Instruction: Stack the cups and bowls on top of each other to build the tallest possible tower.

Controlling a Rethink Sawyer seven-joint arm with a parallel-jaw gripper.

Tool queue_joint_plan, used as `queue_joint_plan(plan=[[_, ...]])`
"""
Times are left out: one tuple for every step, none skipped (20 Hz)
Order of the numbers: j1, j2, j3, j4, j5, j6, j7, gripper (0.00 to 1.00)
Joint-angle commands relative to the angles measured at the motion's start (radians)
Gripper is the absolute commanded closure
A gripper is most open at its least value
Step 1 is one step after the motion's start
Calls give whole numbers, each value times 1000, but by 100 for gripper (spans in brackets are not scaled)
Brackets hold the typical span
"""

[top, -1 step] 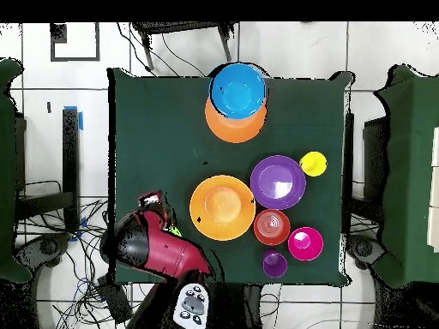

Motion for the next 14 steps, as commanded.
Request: queue_joint_plan(plan=[[-14,98,92,79,-26,-117,233,0],[-17,111,98,83,-34,-136,242,0],[-20,116,103,85,-38,-148,249,0],[-12,130,105,86,-35,-170,264,0],[-8,137,106,85,-33,-180,269,0],[-4,148,111,86,-28,-193,281,0],[1,158,116,86,-23,-206,293,0],[14,167,115,84,-7,-209,302,0],[17,169,121,86,0,-211,310,0],[41,174,114,85,26,-212,318,0],[53,174,112,86,40,-209,321,0],[67,176,109,85,58,-205,327,0],[75,175,105,85,67,-201,326,0],[82,174,101,85,75,-195,327,0]])
